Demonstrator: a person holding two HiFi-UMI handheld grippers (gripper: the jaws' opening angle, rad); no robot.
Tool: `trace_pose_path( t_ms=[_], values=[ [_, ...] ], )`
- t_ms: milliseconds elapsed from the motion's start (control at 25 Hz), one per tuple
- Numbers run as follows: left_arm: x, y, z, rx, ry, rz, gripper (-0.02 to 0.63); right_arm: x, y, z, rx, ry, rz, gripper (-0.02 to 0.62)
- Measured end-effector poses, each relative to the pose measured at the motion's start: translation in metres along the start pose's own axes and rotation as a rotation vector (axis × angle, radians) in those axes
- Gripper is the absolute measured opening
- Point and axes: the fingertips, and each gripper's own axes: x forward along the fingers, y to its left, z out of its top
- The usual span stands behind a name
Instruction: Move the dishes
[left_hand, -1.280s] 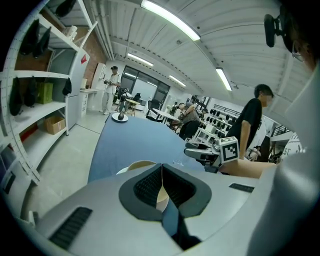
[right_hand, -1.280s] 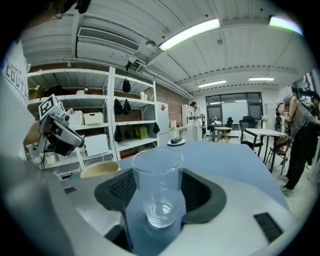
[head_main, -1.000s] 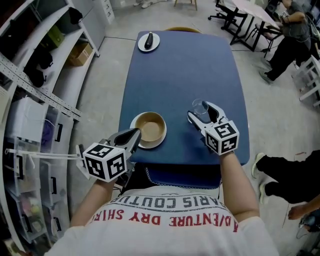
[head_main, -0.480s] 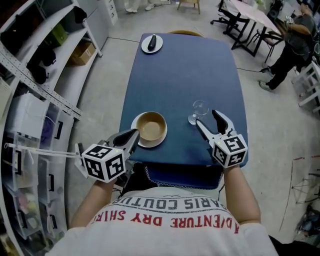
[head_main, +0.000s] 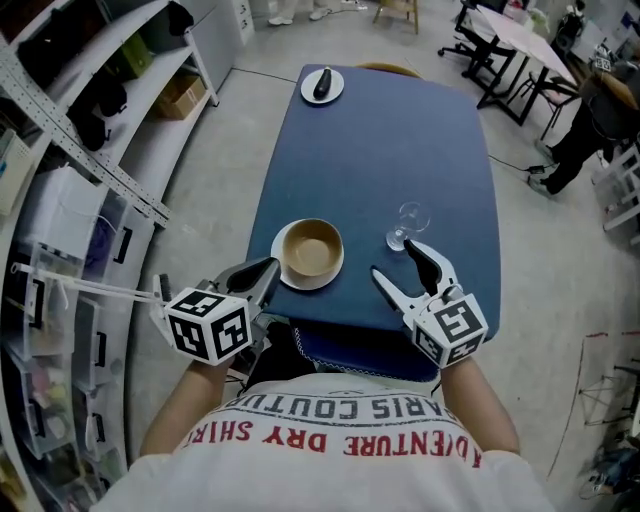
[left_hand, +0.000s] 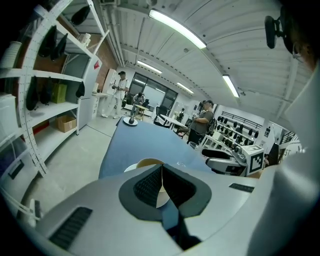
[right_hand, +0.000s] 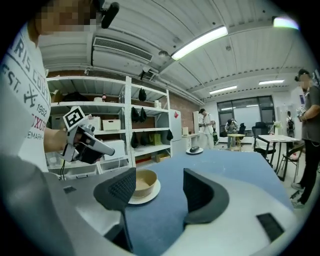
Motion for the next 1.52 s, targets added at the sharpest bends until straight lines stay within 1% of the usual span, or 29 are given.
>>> trace_pose_path(
  t_ms=[120,240,440,680,840,960,1240,1440,1520],
  values=[
    [-0.005,0.006,-0.001,-0.011,-0.008,0.018,0.028,0.017,0.017,0.001,-0.012,0.014,0.054,0.296],
    [-0.011,0.013,-0.003,-0.023,-0.011,0.034,0.028,0.036,0.03,-0.001,-0.015,0.04,0.088,0.296],
    [-0.019,0.026,-0.007,-0.042,-0.014,0.061,0.029,0.071,0.04,-0.015,0.04,0.116,0.124,0.296],
    [-0.03,0.042,-0.005,-0.056,-0.018,0.091,0.029,0.099,0.038,-0.041,0.149,0.215,0.115,0.293],
    [-0.032,0.049,-0.003,-0.056,-0.017,0.102,0.029,0.107,0.038,-0.054,0.257,0.25,0.121,0.291],
    [-0.034,0.052,0.0,-0.054,-0.021,0.11,0.028,0.11,0.038,-0.061,0.31,0.273,0.118,0.276],
    [-0.031,0.055,0.005,-0.041,-0.022,0.109,0.028,0.116,0.047,-0.071,0.371,0.301,0.125,0.221],
    [-0.029,0.054,0.003,-0.045,-0.016,0.105,0.028,0.115,0.044,-0.07,0.387,0.293,0.097,0.184],
    [-0.028,0.055,0.001,-0.052,-0.014,0.107,0.028,0.115,0.042,-0.07,0.396,0.292,0.08,0.156]
  ],
)
